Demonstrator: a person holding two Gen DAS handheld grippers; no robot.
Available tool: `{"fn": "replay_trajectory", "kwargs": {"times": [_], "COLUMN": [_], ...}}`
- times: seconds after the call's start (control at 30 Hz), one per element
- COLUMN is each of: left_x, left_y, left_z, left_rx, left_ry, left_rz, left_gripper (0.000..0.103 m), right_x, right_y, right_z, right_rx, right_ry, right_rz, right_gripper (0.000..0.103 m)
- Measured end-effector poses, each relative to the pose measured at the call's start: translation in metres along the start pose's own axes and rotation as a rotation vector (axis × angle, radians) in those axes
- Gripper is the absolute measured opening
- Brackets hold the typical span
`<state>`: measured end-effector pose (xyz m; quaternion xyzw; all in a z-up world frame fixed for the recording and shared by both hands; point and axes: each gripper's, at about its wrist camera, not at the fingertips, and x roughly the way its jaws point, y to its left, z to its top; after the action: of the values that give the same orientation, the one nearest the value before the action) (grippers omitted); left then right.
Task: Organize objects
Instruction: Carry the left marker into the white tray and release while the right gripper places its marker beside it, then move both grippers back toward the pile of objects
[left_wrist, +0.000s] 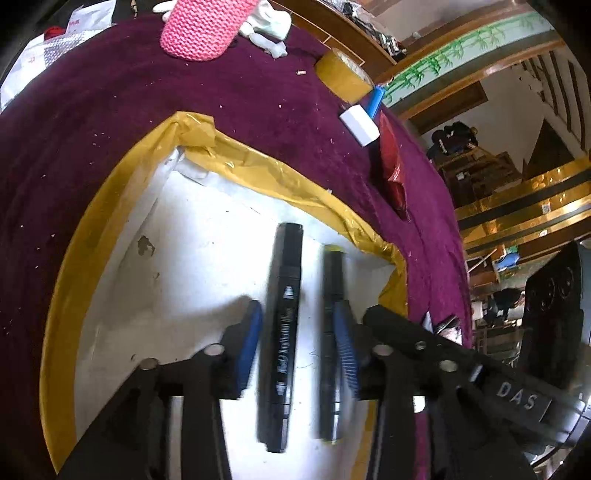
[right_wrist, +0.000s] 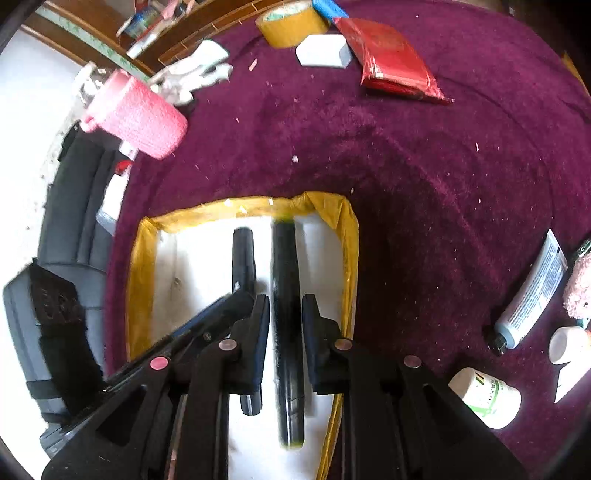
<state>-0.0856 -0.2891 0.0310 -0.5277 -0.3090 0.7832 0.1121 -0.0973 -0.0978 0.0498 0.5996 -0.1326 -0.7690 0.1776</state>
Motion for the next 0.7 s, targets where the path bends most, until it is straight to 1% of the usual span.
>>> {"fn": "replay_trajectory", "kwargs": {"times": [0.03,0.07,0.1,0.2,0.27,0.33,0.37,0.4,0.43,0.47,0.5,0.53,0.57,0.6,0.63,0.7], "left_x": [-0.003,-0.005,-0.010,-0.026,-0.041,-0.058,-0.067,-0.076,-0.083,-0.089,-0.094,-0.095,-0.093,-0.089,-0.083,-0.067], "left_y": [-0.001,-0.004,-0.007,-0.024,-0.038,-0.055,-0.065,-0.075,-0.084,-0.096,-0.105,-0.114,-0.124,-0.135,-0.144,-0.164], "left_z": [0.000,0.001,0.001,-0.002,-0.006,-0.014,-0.019,-0.025,-0.031,-0.038,-0.045,-0.052,-0.059,-0.067,-0.072,-0.086], "left_rx": [-0.005,-0.007,-0.004,0.030,0.056,0.084,0.098,0.115,0.131,0.148,0.163,0.176,0.191,0.209,0.227,0.264], "left_ry": [-0.006,-0.012,-0.020,-0.046,-0.077,-0.116,-0.141,-0.168,-0.191,-0.213,-0.225,-0.228,-0.225,-0.215,-0.205,-0.173], "left_rz": [-0.010,-0.016,-0.018,-0.021,-0.004,0.014,0.025,0.033,0.039,0.047,0.055,0.061,0.065,0.072,0.081,0.112], "left_gripper": [0.043,0.044,0.044,0.045,0.046,0.047,0.049,0.051,0.053,0.053,0.053,0.053,0.053,0.053,0.053,0.053], "right_x": [-0.007,-0.012,-0.018,-0.045,-0.071,-0.104,-0.125,-0.153,-0.166,-0.186,-0.196,-0.202,-0.204,-0.201,-0.198,-0.197], "right_y": [0.001,0.002,0.003,-0.002,-0.010,-0.018,-0.021,-0.027,-0.031,-0.043,-0.055,-0.071,-0.091,-0.120,-0.148,-0.197], "right_z": [-0.001,-0.001,0.000,0.000,-0.003,-0.006,-0.012,-0.023,-0.029,-0.043,-0.049,-0.054,-0.054,-0.050,-0.047,-0.049], "right_rx": [-0.009,-0.018,-0.028,-0.039,-0.053,-0.076,-0.101,-0.146,-0.168,-0.190,-0.191,-0.183,-0.149,-0.075,0.000,0.121], "right_ry": [-0.014,-0.027,-0.043,-0.096,-0.145,-0.233,-0.306,-0.422,-0.484,-0.587,-0.639,-0.670,-0.646,-0.563,-0.491,-0.428], "right_rz": [0.000,-0.006,-0.013,-0.011,-0.028,-0.092,-0.156,-0.242,-0.287,-0.361,-0.392,-0.408,-0.426,-0.438,-0.404,-0.329], "right_gripper": [0.023,0.026,0.031,0.033,0.033,0.033,0.033,0.037,0.057,0.073,0.100,0.103,0.103,0.103,0.103,0.103]}}
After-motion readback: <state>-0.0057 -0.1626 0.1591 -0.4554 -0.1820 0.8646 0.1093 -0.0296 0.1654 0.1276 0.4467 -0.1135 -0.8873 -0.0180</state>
